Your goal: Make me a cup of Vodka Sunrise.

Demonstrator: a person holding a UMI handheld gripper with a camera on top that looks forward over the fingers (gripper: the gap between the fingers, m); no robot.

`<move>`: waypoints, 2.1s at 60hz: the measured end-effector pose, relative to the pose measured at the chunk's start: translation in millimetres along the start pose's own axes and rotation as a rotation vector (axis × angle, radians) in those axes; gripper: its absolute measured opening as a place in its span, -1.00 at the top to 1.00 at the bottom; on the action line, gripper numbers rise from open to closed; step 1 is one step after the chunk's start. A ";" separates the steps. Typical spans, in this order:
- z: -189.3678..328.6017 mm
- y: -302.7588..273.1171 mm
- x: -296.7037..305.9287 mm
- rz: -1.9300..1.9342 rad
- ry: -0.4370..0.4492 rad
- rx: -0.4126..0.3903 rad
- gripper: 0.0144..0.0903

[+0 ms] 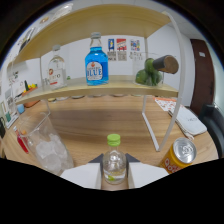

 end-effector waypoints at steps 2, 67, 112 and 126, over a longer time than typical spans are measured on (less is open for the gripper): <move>0.2 1.5 0.0 -0.001 -0.001 -0.008 0.43; -167.1 -59.6 -44.5 -0.026 0.181 0.021 -0.90; -196.2 -20.6 -107.1 -0.037 0.116 -0.102 -0.90; -197.3 -19.0 -107.3 -0.048 0.105 -0.108 -0.90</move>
